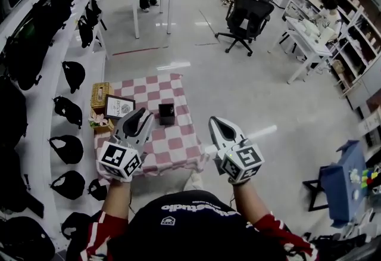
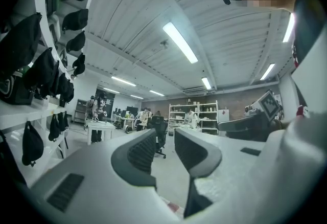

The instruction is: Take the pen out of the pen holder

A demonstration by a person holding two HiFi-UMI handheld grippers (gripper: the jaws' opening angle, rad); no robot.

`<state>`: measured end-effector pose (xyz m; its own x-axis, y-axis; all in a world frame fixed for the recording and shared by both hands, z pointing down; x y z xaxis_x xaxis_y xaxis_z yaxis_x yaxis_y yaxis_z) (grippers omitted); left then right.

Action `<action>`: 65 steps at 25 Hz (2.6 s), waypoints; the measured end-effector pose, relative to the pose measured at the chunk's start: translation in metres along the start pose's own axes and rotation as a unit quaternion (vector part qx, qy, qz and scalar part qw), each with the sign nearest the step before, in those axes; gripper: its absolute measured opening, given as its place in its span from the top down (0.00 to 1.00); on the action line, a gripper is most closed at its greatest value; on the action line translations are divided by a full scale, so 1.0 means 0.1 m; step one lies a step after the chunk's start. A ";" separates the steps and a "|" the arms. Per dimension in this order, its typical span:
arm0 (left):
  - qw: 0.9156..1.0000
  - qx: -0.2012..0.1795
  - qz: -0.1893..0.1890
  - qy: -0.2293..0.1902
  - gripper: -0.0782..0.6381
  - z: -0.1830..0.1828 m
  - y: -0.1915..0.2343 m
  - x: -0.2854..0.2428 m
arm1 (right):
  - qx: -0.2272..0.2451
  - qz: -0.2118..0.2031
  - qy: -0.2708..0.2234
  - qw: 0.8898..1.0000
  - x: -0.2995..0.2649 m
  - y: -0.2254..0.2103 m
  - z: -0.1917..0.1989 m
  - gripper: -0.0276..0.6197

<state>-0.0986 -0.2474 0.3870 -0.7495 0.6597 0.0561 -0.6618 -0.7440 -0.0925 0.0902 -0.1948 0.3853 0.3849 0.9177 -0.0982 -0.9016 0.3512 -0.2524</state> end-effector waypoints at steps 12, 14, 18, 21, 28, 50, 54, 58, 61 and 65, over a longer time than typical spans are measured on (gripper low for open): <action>0.999 -0.029 0.042 0.016 0.72 0.17 -0.19 -0.25 | -0.012 0.006 0.017 1.000 -0.02 -0.04 0.20 0.95; 0.998 -0.032 0.047 0.024 0.72 0.27 -0.22 -0.34 | -0.012 0.004 0.021 1.000 -0.05 -0.06 0.22 0.95; 0.997 -0.032 0.048 0.047 0.72 0.56 -0.22 -0.49 | -0.011 0.005 0.030 0.999 -0.11 -0.13 0.27 0.95; 0.997 -0.023 0.046 0.063 0.72 0.78 -0.20 -0.61 | -0.010 0.009 0.035 0.999 -0.17 -0.25 0.29 0.95; 0.994 -0.020 0.043 0.096 0.72 1.17 -0.14 -0.88 | -0.017 0.007 0.052 0.998 -0.37 -0.47 0.33 0.95; 0.981 0.007 -0.017 0.195 0.72 2.31 -0.09 -1.47 | -0.068 -0.034 0.062 0.995 -0.91 -1.08 0.46 0.95; 0.976 0.010 -0.033 0.215 0.72 2.57 -0.04 -1.56 | -0.067 -0.043 0.075 0.994 -1.03 -1.17 0.52 0.95; 0.971 0.015 -0.043 0.234 0.72 2.79 -0.02 -1.63 | -0.072 -0.055 0.088 0.992 -1.10 -1.26 0.59 0.95; 0.968 0.020 -0.053 0.244 0.72 2.92 -0.01 -1.68 | -0.078 -0.062 0.096 0.990 -1.15 -1.35 0.62 0.95; 0.962 0.033 -0.076 0.260 0.72 3.11 0.04 -1.71 | -0.080 -0.073 0.109 0.988 -1.21 -1.44 0.66 0.95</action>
<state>0.0210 -0.3961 0.6866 -0.5446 0.7129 -0.4419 -0.7754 -0.6288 -0.0588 0.1606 -0.3438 0.4972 0.5572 0.7919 -0.2498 -0.7977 0.4269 -0.4259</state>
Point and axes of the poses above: the fingertips, and each gripper's own axes: x backward along the fingers, y to its left, z out of its underside, the point moved 1 cm from there along x, backward along the fingers, and after that the axes turned 10 degrees about -x, right-handed, at the moved point
